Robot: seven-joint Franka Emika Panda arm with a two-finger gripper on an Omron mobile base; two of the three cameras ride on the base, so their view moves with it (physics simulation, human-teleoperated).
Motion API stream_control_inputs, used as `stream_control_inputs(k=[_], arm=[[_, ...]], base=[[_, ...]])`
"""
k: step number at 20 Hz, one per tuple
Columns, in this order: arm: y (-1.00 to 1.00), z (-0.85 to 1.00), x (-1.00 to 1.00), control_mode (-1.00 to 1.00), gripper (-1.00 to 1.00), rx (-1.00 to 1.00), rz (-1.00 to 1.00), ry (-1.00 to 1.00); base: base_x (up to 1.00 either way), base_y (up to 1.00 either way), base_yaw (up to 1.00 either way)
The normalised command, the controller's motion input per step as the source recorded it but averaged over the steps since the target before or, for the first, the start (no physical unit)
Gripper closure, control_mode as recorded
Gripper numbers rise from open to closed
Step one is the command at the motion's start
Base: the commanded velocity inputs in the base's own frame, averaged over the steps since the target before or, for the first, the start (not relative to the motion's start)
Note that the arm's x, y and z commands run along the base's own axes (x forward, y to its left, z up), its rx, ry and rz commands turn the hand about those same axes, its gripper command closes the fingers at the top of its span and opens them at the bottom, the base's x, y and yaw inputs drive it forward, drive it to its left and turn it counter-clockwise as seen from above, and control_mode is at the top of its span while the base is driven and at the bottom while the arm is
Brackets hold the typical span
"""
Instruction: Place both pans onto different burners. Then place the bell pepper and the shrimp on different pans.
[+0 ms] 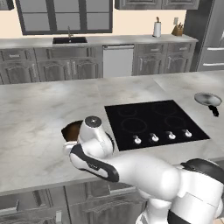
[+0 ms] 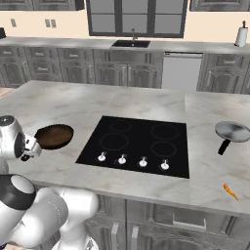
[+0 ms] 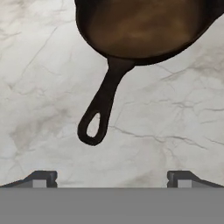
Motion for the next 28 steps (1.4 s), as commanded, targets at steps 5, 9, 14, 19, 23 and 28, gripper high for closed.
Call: stream_control_inputs(k=[5, 9, 14, 19, 23, 28], arm=[[0.03, -0.20, 0.37, -1.00, -1.00, 0.00, 0.00, 0.00], [0.05, -0.23, 0.33, -1.00, -1.00, 0.00, 0.00, 0.00], [0.14, -0.19, 0.26, -1.00, -1.00, 0.00, 0.00, 0.00], [0.09, -0.05, 0.24, -1.00, -1.00, 0.00, 0.00, 0.00], [0.08, -0.04, 0.25, -1.00, -1.00, 0.00, 0.00, 0.00], [0.12, -0.16, 0.20, -1.00, -1.00, 0.00, 0.00, 0.00]], base=[[0.00, 0.00, 0.00], [0.00, 0.00, 0.00], [0.00, 0.00, 0.00], [0.00, 0.00, 0.00], [0.00, 0.00, 0.00], [0.00, 0.00, 0.00]])
